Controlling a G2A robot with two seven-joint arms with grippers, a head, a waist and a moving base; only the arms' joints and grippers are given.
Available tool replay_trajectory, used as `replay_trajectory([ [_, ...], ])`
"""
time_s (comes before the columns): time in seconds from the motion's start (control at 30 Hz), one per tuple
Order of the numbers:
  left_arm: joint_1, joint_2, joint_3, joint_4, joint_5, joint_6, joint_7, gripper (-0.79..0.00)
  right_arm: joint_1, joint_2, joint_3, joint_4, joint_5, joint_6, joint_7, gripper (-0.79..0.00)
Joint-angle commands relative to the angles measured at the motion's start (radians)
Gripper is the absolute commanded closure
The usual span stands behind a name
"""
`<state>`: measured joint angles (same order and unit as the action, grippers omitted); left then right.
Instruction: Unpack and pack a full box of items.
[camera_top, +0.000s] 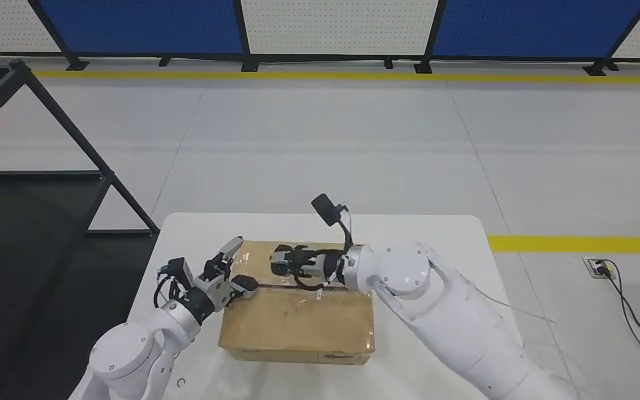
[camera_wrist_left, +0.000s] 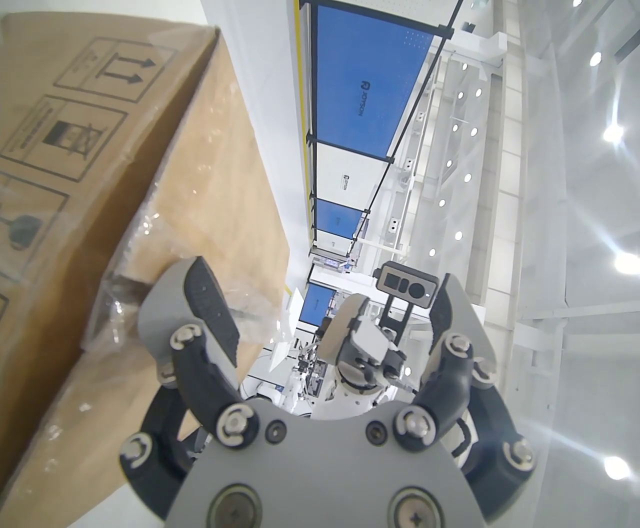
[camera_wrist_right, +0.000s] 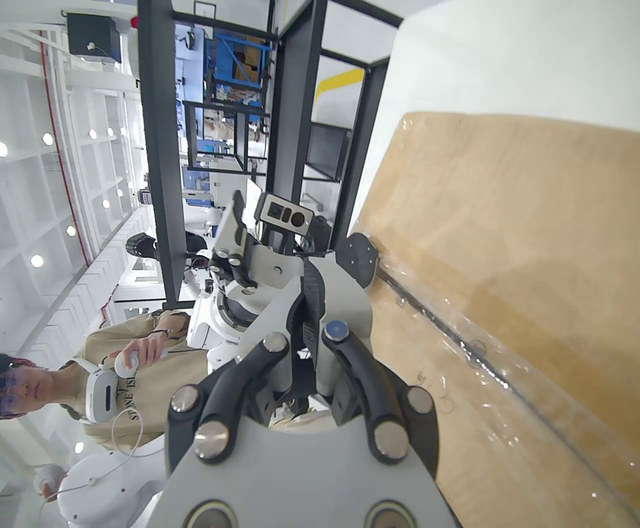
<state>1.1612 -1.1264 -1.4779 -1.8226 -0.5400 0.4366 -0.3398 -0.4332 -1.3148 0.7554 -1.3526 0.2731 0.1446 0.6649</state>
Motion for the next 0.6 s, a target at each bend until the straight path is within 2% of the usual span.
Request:
replay_trajectory([
  [0.0, 0.003, 0.0, -0.002, -0.002, -0.001, 0.0, 0.001, -0.785, -0.027, 0.01, 0.027, -0.038, -0.013, 0.006, 0.003, 0.0],
  [0.13, 0.007, 0.0, -0.004, -0.004, -0.003, -0.003, 0.003, -0.785, -0.047, 0.017, 0.027, -0.068, -0.053, 0.08, 0.055, 0.0],
  [0.27, 0.009, 0.0, -0.005, -0.005, -0.004, -0.005, 0.002, -0.785, -0.016, -0.003, -0.022, 0.0, -0.059, 0.152, 0.08, 0.0],
  [0.57, 0.021, 0.004, -0.029, -0.001, -0.003, -0.009, -0.011, -0.785, 0.053, -0.05, -0.083, 0.139, -0.044, 0.17, 0.109, 0.0],
])
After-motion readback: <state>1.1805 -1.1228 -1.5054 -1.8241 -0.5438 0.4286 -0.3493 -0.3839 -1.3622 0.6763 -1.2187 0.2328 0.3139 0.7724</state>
